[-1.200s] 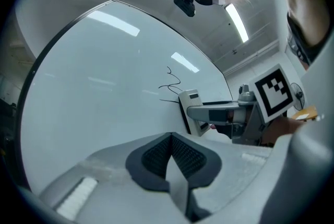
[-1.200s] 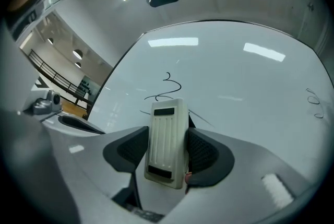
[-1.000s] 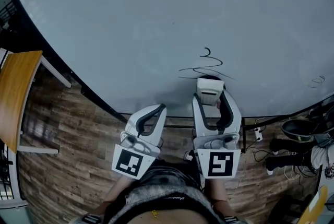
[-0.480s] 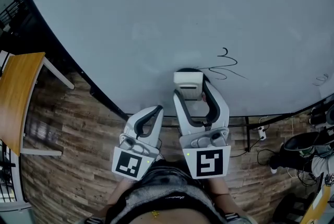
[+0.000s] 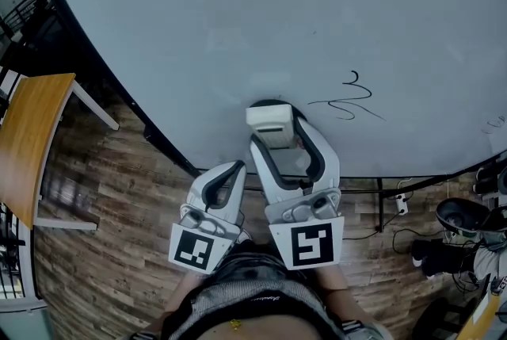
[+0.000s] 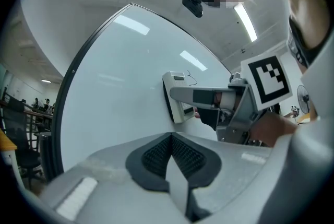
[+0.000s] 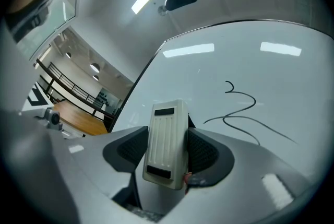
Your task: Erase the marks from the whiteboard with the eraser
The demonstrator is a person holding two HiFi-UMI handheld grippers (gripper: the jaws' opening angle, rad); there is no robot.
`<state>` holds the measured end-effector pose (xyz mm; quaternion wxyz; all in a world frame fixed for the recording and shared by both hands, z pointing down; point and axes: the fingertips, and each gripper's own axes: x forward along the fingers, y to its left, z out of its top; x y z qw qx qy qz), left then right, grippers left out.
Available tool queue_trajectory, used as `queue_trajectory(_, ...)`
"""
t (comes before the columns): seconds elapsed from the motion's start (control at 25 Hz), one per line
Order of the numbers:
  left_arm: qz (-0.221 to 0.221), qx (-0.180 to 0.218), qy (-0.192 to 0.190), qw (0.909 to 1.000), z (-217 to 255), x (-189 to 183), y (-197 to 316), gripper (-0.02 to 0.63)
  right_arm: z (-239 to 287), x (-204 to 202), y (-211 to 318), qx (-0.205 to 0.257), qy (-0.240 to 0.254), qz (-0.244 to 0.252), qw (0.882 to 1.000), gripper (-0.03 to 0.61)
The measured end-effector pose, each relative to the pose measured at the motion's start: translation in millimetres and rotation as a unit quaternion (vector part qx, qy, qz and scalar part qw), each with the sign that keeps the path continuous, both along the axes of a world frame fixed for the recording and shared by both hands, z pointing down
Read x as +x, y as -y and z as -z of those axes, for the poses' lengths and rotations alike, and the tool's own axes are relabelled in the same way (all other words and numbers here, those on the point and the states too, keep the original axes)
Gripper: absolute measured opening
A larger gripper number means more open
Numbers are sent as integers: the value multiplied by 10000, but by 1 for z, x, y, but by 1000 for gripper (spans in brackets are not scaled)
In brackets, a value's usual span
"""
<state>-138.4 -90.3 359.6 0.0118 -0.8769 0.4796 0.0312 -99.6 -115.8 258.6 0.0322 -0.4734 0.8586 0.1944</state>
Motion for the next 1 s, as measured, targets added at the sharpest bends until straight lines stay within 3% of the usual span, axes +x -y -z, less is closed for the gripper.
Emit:
queue_trajectory(0.6, 115, 103, -320, 9994, 20, 70, 17, -2, 12, 81, 1, -16, 40, 343, 9994, 244)
queue_trajectory(1.0, 86, 69, -364, 9993, 24, 119, 16, -2, 12, 149, 1, -25, 178, 243, 9995, 244)
